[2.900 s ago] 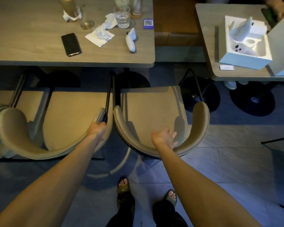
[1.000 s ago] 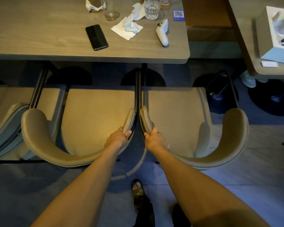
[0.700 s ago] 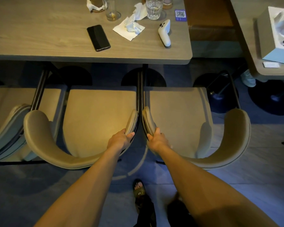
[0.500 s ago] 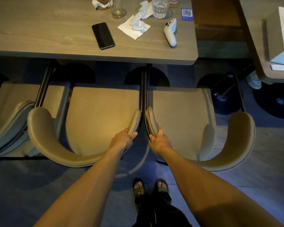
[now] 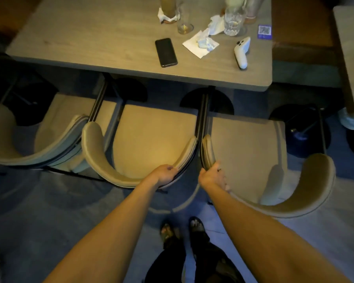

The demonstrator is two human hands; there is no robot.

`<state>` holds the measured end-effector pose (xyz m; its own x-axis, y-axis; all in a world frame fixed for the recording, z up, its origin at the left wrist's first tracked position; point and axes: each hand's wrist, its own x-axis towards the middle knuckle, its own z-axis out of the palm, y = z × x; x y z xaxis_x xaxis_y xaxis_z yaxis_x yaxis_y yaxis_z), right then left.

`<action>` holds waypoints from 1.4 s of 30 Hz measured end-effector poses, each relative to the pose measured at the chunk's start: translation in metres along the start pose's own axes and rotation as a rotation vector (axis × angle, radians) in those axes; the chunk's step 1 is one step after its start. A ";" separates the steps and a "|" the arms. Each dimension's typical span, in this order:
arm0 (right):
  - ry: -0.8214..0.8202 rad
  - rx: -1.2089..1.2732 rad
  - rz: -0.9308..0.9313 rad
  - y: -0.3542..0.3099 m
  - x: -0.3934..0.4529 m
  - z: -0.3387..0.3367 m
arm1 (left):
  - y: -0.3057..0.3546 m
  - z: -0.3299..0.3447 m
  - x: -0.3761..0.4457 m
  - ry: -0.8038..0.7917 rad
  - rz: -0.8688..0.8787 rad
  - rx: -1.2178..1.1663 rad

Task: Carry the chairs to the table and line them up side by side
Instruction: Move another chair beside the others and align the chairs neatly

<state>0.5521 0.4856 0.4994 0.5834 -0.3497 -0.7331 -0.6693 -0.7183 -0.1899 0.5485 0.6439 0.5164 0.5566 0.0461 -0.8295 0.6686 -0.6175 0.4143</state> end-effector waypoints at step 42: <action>-0.147 -0.159 -0.173 -0.295 -0.127 0.266 | -0.275 -0.363 0.100 0.084 -0.102 0.240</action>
<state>0.5533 0.9022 0.4752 0.6022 -0.1310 -0.7875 -0.4778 -0.8494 -0.2241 0.5995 1.1030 0.4550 0.5381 0.1765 -0.8242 0.5926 -0.7746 0.2210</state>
